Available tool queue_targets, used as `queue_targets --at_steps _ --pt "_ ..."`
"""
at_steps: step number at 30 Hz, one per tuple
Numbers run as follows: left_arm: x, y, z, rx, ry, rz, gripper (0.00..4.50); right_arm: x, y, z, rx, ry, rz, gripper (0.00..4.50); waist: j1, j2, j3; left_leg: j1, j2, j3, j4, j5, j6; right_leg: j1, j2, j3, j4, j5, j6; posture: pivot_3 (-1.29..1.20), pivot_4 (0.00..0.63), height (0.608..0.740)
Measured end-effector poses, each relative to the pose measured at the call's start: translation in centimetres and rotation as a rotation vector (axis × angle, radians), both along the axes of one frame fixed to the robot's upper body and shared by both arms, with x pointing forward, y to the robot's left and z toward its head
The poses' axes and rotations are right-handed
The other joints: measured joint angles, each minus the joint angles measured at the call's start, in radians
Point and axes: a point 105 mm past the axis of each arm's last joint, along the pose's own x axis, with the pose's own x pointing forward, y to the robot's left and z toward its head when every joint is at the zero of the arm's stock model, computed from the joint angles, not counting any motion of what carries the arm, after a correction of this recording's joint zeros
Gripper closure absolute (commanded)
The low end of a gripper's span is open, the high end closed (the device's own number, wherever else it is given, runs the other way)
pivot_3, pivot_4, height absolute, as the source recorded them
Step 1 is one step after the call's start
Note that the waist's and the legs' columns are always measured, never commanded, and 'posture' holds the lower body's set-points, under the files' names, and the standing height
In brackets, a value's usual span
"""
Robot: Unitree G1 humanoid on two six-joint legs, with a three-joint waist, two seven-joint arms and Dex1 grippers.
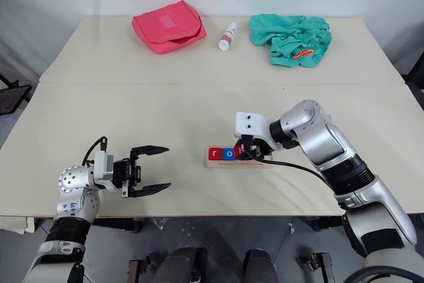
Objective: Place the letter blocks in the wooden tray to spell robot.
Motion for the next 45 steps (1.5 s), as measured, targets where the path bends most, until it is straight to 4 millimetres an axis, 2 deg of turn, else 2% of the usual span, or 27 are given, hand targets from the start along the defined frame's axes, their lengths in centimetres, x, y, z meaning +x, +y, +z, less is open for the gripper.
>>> queue_targets --at_steps 9,15,21,24,29,34,40,45 --pt "0.0 0.0 0.0 -0.002 -0.004 0.002 0.00 0.1 -0.1 -0.2 -0.013 -0.005 -0.014 0.04 0.000 0.000 0.000 0.000 0.000 0.000 0.000 0.000 0.000 0.000 0.000 0.000 0.000 0.000 0.000 0.00 0.150 0.740" --pt "0.0 -0.1 0.0 -0.004 -0.006 0.002 0.00 -0.8 0.1 -0.3 -0.001 0.013 -0.002 0.04 0.001 0.000 0.000 0.000 0.000 0.000 0.000 0.000 0.000 0.000 0.000 0.000 0.000 0.000 0.000 0.00 0.150 0.740" --pt "0.1 -0.2 0.0 -0.007 -0.006 -0.001 0.00 -1.5 -1.8 0.9 0.061 0.020 -0.043 0.04 0.003 0.000 0.000 0.000 0.000 0.000 0.000 0.000 0.000 0.000 0.000 0.000 0.000 0.000 0.000 0.00 0.150 0.740" --pt "0.1 -0.3 0.0 -0.007 -0.005 -0.003 0.00 -1.7 -4.7 1.3 0.137 0.020 -0.150 0.04 0.008 0.000 0.000 -0.001 -0.001 -0.001 0.000 0.000 0.000 0.001 0.000 -0.001 0.000 0.000 0.000 0.00 0.150 0.740" --pt "0.2 -0.2 0.0 -0.006 -0.002 -0.007 0.00 -1.5 -10.2 1.7 0.273 -0.026 -0.432 0.04 0.006 0.000 0.000 -0.001 0.000 0.000 0.000 0.000 0.000 0.001 0.000 -0.001 0.000 0.000 0.000 0.00 0.150 0.740" --pt "0.6 -0.3 0.3 -0.008 -0.005 -0.009 0.00 -2.3 -15.9 1.5 0.396 -0.109 -0.677 0.04 0.009 0.000 0.000 0.000 0.000 0.001 0.000 0.000 0.000 0.001 -0.001 -0.001 0.000 0.000 0.000 0.00 0.150 0.740" --pt "1.3 -0.7 1.0 -0.010 -0.015 -0.028 0.00 -3.0 -20.1 1.3 0.453 -0.164 -0.801 0.04 0.007 0.000 0.000 0.000 0.000 0.002 0.000 0.000 0.000 0.001 0.000 -0.001 0.000 0.000 0.000 0.00 0.150 0.740" --pt "1.6 -0.8 1.0 -0.011 -0.003 -0.035 0.00 -2.9 -22.0 0.9 0.457 -0.179 -0.843 0.04 0.005 0.000 0.000 0.000 0.000 0.002 0.000 0.000 0.000 0.001 0.000 -0.001 0.000 0.000 0.000 0.00 0.150 0.740"
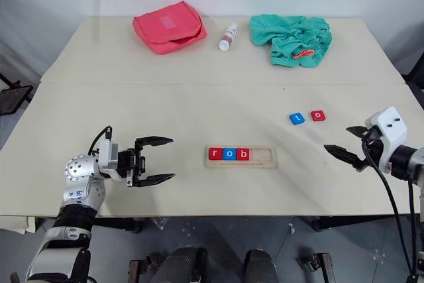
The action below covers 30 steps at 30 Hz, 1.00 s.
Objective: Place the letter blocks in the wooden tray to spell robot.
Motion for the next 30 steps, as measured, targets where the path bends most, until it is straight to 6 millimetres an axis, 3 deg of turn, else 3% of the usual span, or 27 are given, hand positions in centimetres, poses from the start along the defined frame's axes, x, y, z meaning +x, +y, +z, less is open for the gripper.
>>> queue_targets --at_steps 10,30 --pt "0.0 0.0 -0.1 0.000 0.010 -0.001 0.00 -0.4 -0.6 1.1 0.046 -0.073 0.023 0.04 0.004 0.000 0.000 0.000 0.000 -0.001 0.001 0.000 0.000 0.001 0.000 0.000 0.000 0.000 0.000 0.00 0.150 0.740" --pt "-0.1 0.0 -0.2 0.000 0.016 -0.001 0.00 -0.6 -0.7 0.6 0.053 -0.069 0.022 0.04 0.003 0.000 0.000 0.000 0.000 0.000 0.001 0.000 0.000 0.001 0.000 0.000 0.000 0.000 0.000 0.00 0.150 0.740"
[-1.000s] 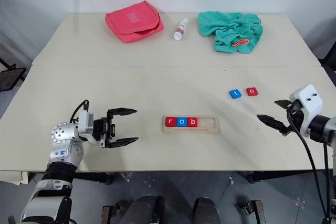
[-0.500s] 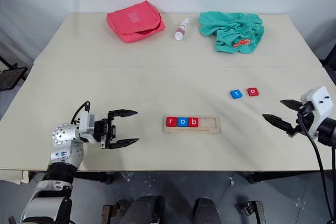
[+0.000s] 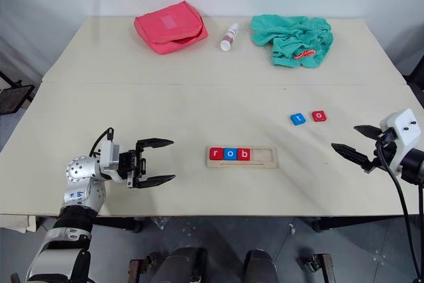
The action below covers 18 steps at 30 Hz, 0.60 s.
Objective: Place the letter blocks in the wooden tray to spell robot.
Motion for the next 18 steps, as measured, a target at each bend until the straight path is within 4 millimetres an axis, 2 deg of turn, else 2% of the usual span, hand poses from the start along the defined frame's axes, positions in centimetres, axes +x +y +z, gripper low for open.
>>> queue_targets --at_steps 7,10,13,18 --pt "0.0 0.0 0.0 0.000 -0.001 0.000 0.00 0.3 0.1 0.2 0.002 -0.006 -0.007 0.04 -0.001 0.000 0.000 0.000 0.000 0.000 0.000 0.000 0.000 0.000 0.000 0.000 0.000 0.000 0.000 0.00 0.150 0.740" --pt "0.0 -0.1 0.1 0.000 -0.004 -0.001 0.00 1.7 0.1 1.0 0.012 -0.024 -0.038 0.04 -0.004 0.000 0.000 0.000 0.000 0.000 0.000 0.000 0.000 0.000 0.000 0.000 0.000 0.000 0.000 0.00 0.150 0.740" --pt "0.0 -0.2 0.1 -0.003 -0.008 -0.005 0.00 4.0 0.1 1.5 0.032 -0.046 -0.100 0.04 -0.007 0.000 0.000 0.000 0.001 0.001 0.000 0.000 0.000 0.000 0.000 0.000 0.000 0.000 0.000 0.00 0.150 0.740" --pt "-0.1 -0.4 0.2 -0.007 -0.015 -0.009 0.00 6.8 0.8 0.2 0.064 -0.036 -0.162 0.04 -0.005 0.000 0.000 0.000 0.000 0.000 0.000 0.000 0.000 -0.001 0.000 0.000 0.000 0.000 0.000 0.00 0.150 0.740"
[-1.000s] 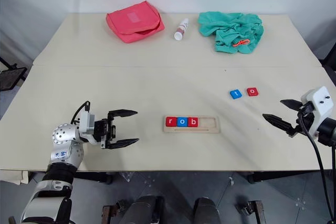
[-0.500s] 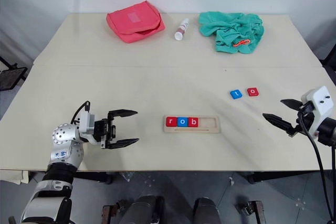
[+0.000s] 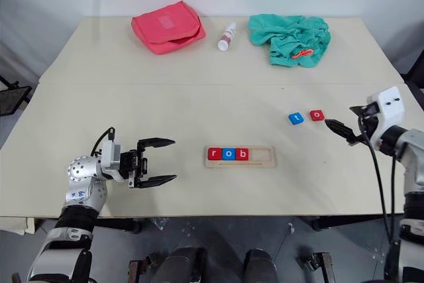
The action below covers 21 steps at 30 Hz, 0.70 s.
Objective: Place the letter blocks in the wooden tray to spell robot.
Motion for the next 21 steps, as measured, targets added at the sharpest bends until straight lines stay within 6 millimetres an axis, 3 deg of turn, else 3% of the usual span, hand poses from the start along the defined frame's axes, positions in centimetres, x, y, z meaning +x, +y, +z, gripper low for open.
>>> queue_targets --at_steps 7,21 --pt "-1.0 -0.1 -0.6 -0.002 0.001 0.008 0.00 4.1 1.6 -2.5 0.079 0.018 -0.114 0.04 -0.002 0.000 0.000 -0.001 0.000 -0.001 0.000 0.000 0.000 -0.001 0.000 0.000 0.000 0.000 0.000 0.00 0.150 0.740" --pt "-1.4 0.1 -0.7 -0.007 -0.002 0.041 0.00 5.3 1.1 -3.8 0.066 0.041 -0.204 0.04 -0.010 0.000 0.000 -0.001 0.000 -0.001 0.000 0.000 0.000 0.000 0.000 -0.001 0.000 0.000 0.000 0.00 0.150 0.740"
